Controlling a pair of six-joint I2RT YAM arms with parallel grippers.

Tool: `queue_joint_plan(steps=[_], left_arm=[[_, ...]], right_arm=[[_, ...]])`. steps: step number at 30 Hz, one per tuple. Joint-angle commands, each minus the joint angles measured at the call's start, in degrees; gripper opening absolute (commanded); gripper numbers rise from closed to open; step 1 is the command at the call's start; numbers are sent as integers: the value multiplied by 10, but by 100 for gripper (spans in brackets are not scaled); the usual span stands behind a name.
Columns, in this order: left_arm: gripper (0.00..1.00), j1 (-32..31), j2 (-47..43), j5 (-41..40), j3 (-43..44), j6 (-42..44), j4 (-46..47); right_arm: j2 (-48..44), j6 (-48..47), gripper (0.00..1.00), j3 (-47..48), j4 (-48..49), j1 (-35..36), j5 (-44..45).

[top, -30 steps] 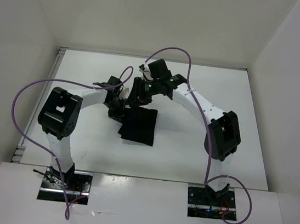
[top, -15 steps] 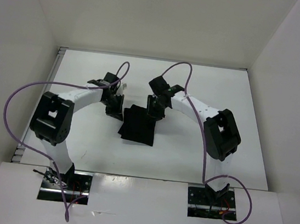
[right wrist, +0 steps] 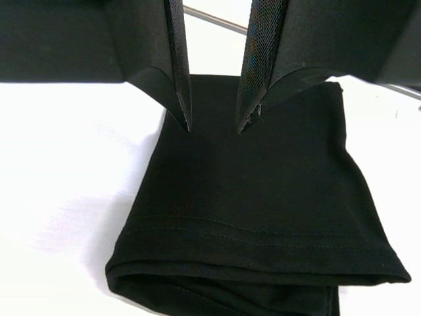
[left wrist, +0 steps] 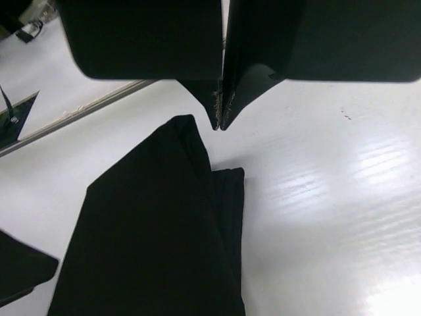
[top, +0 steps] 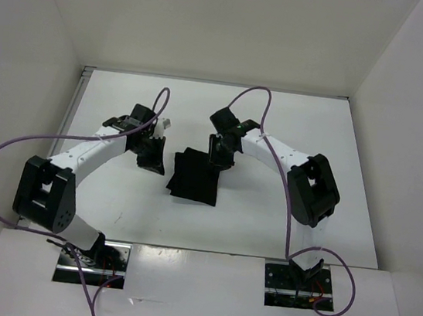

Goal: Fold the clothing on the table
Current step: Fold the skirt

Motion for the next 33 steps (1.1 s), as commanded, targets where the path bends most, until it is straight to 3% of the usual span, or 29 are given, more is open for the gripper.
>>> queue_joint_plan(steps=[1, 4, 5, 7, 12, 23, 33], left_arm=[[0, -5, 24, 25, -9, 7, -2], [0, -5, 49, 76, -9, 2, 22], [7, -5, 49, 87, -9, -7, 28], [41, -5, 54, 112, -9, -7, 47], [62, 6, 61, 132, -19, -24, 75], [60, 6, 119, 148, -36, -34, 117], [45, 6, 159, 159, -36, -40, 140]], right_arm=[[-38, -10, 39, 22, -17, 6, 5], [-38, -10, 42, 22, 1, 6, -19], [-38, -10, 42, 16, 1, 6, -25], [-38, -10, 43, 1, 6, 6, -25], [-50, -5, 43, -23, 6, 6, -14], [-55, -5, 43, -34, 1, 6, -9], [-66, 1, 43, -50, 1, 6, -14]])
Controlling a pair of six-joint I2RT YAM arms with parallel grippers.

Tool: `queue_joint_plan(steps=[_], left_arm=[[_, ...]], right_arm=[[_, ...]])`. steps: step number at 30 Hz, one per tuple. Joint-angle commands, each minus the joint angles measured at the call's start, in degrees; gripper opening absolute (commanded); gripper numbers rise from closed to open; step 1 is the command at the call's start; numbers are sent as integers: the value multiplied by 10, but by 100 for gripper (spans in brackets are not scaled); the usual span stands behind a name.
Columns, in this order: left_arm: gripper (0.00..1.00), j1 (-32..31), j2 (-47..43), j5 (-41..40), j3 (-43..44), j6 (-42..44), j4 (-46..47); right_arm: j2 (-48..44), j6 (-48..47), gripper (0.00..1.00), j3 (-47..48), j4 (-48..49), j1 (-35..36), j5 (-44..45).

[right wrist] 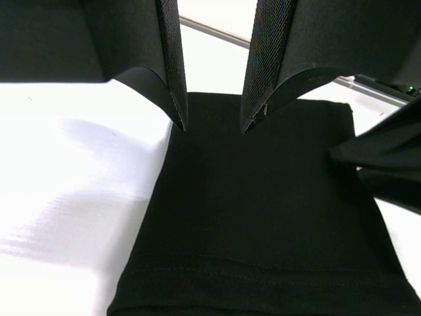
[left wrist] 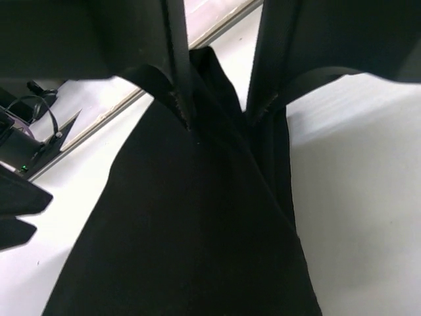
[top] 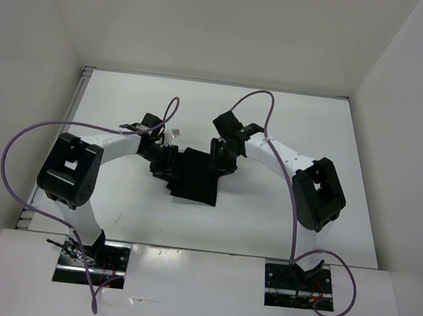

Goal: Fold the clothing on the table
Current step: Fold the skirt

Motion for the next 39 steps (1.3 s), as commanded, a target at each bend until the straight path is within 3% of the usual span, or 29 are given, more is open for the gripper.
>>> queue_joint_plan(steps=[1, 5, 6, 8, 20, 25, 31, 39], left_arm=[[42, 4, 19, 29, 0, -5, 24], [24, 4, 24, 36, 0, -10, 30], [12, 4, 30, 41, 6, -10, 30], [0, 4, 30, 41, 12, -10, 30], [0, 4, -41, 75, 102, 1, -14], [0, 4, -20, 70, 127, 20, -21], [0, 4, 49, 24, 138, 26, -16], [0, 9, 70, -55, 148, 26, -21]], right_arm=[[-34, 4, 43, -9, -1, 6, 2], [-39, 10, 43, -19, 5, 11, 2], [-39, 10, 43, -19, 5, 11, 2], [-45, 10, 43, -30, 10, 11, -9], [-63, 15, 43, -54, 15, 11, -4], [-58, 15, 43, -49, 15, 11, -4], [-58, 15, 43, -49, 10, 11, -4], [-69, 15, 43, -65, 10, 11, -4]])
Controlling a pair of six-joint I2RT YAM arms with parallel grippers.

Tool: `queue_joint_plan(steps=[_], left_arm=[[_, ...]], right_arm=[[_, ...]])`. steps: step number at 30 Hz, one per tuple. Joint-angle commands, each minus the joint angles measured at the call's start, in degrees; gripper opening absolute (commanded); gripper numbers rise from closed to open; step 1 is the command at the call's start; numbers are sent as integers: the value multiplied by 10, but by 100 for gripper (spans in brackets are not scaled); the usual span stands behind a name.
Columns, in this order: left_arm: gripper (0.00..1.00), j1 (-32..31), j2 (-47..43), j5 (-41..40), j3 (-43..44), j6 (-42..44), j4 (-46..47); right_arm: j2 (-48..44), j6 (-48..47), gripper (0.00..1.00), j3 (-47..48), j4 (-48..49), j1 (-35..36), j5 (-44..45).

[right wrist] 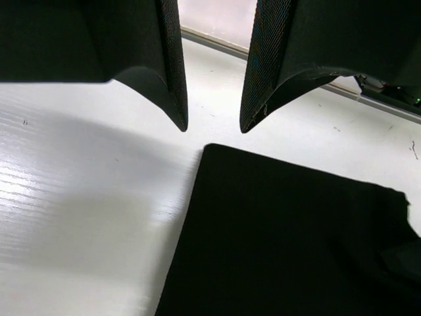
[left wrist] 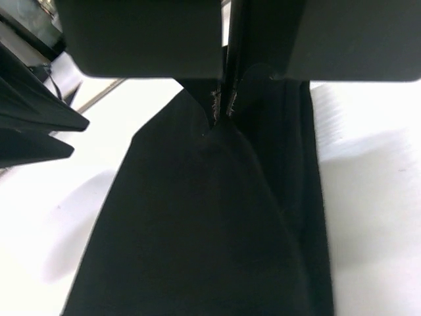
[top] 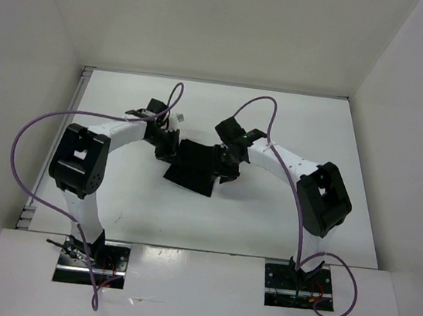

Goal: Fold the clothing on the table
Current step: Fold the skirt

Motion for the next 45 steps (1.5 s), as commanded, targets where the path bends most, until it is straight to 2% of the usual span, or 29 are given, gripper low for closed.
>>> queue_joint_plan(steps=[1, 5, 8, 10, 18, 20, 21, 22, 24, 27, 32, 37, 41, 42, 43, 44, 45], left_arm=[[0, 3, -3, -33, 25, 23, 1], [0, 3, -8, -40, 25, 29, -6], [0, 3, -53, -31, 31, 29, -14], [0, 3, -53, -72, 46, 29, -20], [0, 14, 29, -105, 60, 18, -18], [6, 14, 50, -121, 66, 13, -18], [14, 20, 57, -121, 73, 13, -18], [37, 20, 68, -121, 79, 7, -18], [43, 32, 73, -121, 79, -7, -10], [54, 39, 60, -167, 90, -20, -4], [58, 39, -15, -252, 79, -27, 8], [58, 39, -79, -321, 47, -27, 8], [60, 39, -98, -344, 41, -27, 8], [57, 39, -98, -344, 41, -16, 8], [51, 39, -92, -298, 46, -7, -5], [39, 39, -92, -264, 46, 0, -6], [21, 39, -92, -230, 46, 6, -6]], right_arm=[[-33, 8, 43, -14, 7, 5, 3], [-33, 8, 43, -19, 12, 5, 3], [-33, 8, 43, -19, 12, 5, 3], [-33, 8, 43, -19, 12, 5, -2], [-22, 8, 43, -19, 12, 11, -8], [-22, 8, 43, -19, 12, 11, -8], [-22, 8, 43, -19, 12, 11, -8], [-22, 8, 43, -19, 12, 11, -8], [-22, 8, 43, -19, 12, 16, -8], [-28, 8, 43, -19, 12, 16, -8], [-44, 13, 43, -14, 19, 16, -13], [-30, 19, 43, 19, 37, 16, -32], [-9, 19, 43, 63, 37, 21, -45], [-4, 13, 43, 75, 37, 26, -50], [-4, 12, 43, 81, 37, 27, -50], [3, 12, 43, 86, 37, 27, -50], [3, 12, 39, 97, 37, 27, -50]])
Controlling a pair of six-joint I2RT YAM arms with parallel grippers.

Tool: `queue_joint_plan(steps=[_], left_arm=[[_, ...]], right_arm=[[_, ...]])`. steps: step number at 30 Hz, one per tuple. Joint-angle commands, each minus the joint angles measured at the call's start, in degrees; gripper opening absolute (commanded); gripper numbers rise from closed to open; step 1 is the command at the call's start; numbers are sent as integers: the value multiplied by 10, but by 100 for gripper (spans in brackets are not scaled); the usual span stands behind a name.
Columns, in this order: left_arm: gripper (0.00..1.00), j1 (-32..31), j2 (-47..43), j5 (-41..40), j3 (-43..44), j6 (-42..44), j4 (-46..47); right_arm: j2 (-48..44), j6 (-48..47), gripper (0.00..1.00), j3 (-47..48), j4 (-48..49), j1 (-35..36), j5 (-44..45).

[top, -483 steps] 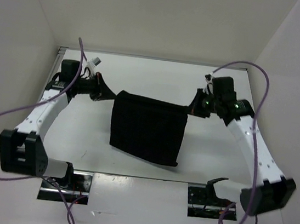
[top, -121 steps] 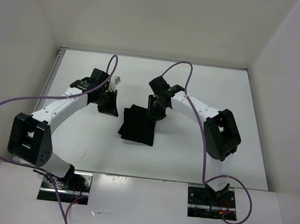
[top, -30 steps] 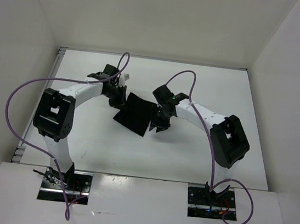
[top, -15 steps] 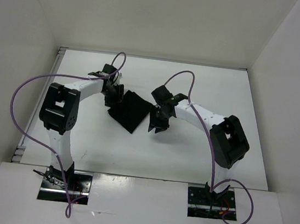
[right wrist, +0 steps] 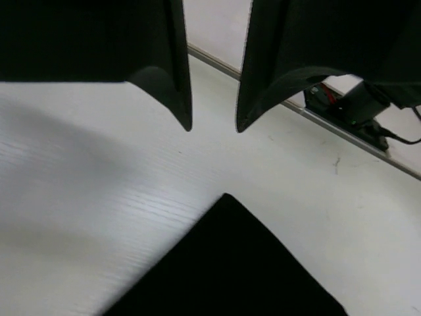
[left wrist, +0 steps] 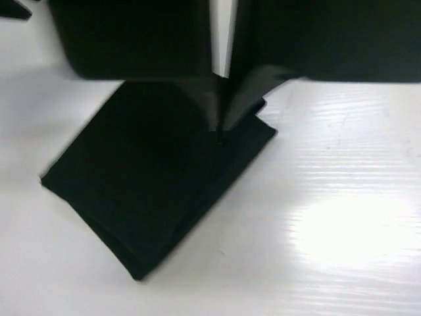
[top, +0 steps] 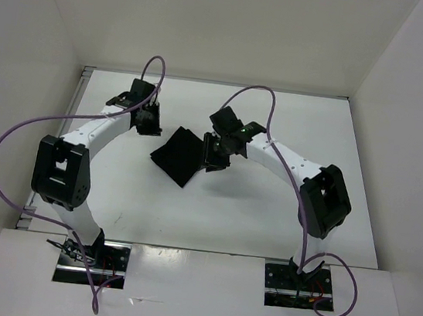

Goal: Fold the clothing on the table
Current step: Fold the skirt

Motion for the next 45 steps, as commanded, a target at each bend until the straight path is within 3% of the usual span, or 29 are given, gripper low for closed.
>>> queue_joint_plan(steps=[1, 2, 3, 6, 9, 16, 20, 25, 33, 38, 41, 45], left_arm=[[0, 1, -11, 129, -11, 23, -1], [0, 1, -11, 166, -11, 37, -1], [0, 1, 1, 191, -11, 37, -7], [0, 1, 33, 271, -19, 49, -13], [0, 1, 59, 293, -32, 49, -7], [0, 6, 89, 260, -39, 37, 5], [0, 11, 83, 255, -50, 32, 5], [0, 17, 90, 236, -55, 32, 10], [0, 17, 96, 264, -60, 32, 16], [2, 17, 47, 278, -47, 32, 10], [12, 17, -21, 291, -31, 37, 10], [41, 17, -99, 326, -13, 52, -9]], right_arm=[[25, -3, 35, 45, 23, 8, -9], [34, -3, 29, 63, 23, 8, 2], [44, -8, 15, 74, 23, 8, 7], [90, -15, 0, 123, 23, 8, 7], [142, -26, 0, 182, 28, 8, 7], [264, -32, 0, 302, 41, -36, -9], [296, -25, 0, 307, 55, -54, -22], [291, -25, 0, 247, 75, -74, -16], [227, -1, 0, 91, 98, -92, 8], [111, 17, 0, 4, 120, -92, 54], [-8, 23, 0, -8, 120, -92, 101], [-133, 62, 0, -8, 62, -92, 192]])
